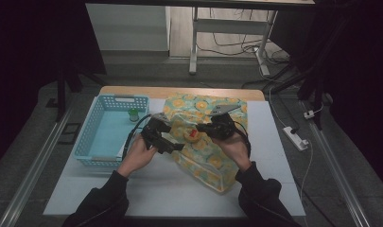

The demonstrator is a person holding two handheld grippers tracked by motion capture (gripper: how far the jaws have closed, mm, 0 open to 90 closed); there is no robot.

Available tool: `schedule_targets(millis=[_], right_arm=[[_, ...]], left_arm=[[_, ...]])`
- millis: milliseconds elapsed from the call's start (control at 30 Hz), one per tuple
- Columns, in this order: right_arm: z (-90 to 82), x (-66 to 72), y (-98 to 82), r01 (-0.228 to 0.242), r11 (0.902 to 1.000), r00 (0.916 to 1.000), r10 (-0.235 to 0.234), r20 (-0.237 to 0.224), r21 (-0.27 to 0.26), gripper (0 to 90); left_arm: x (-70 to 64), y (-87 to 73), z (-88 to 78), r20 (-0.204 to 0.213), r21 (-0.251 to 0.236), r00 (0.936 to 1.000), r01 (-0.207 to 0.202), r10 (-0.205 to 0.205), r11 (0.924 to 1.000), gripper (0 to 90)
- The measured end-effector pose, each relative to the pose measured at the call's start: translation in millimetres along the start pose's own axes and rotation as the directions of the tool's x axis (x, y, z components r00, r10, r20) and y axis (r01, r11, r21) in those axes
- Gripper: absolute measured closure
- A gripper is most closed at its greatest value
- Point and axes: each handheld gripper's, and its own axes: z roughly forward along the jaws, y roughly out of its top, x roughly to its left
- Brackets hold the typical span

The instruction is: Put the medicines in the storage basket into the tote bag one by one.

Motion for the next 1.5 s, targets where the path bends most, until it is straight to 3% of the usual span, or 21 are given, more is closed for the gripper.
schedule_targets(millis=[233, 400, 867, 1033, 1167, 1500], right_arm=[[0.1, 0.3, -0.3, 0.000, 1.0000, 1.0000, 0.000, 0.001, 0.000, 90.0], [0.2, 0.2, -0.9, -0.001, 1.0000, 1.0000, 0.001, 0.001, 0.001, 90.0], [1.2, 0.5, -2.2, 0.002, 1.0000, 1.0000, -0.002, -0.002, 0.009, 90.0], [1.2, 0.4, -2.3, 0.002, 1.0000, 1.0000, -0.002, -0.001, 0.005, 90.0], [1.2, 0.2, -2.5, 0.000, 1.0000, 1.0000, 0.000, -0.002, 0.005, 90.0], [2.3, 0.7, -2.8, 0.000, 1.0000, 1.0000, 0.000, -0.005, 0.009, 90.0]], left_arm=[[9.1, -8.4, -14.0, -0.009, -0.014, 0.9998, 0.017, -0.017, 0.9998, 0.0], [13.2, -14.7, -22.7, -0.048, -0.012, 0.9985, 0.028, -0.029, 0.9995, 0.0], [30.4, -28.9, -52.9, -0.146, -0.045, 0.9862, 0.072, -0.078, 0.9964, 0.1], [42.1, -35.8, -66.9, -0.183, -0.050, 0.9765, 0.105, -0.113, 0.9932, 0.5], [51.6, -43.2, -75.4, -0.232, -0.044, 0.9632, 0.130, -0.137, 0.9906, 0.6], [67.5, -57.1, -80.3, -0.289, -0.037, 0.9416, 0.169, -0.173, 0.9849, 0.1]])
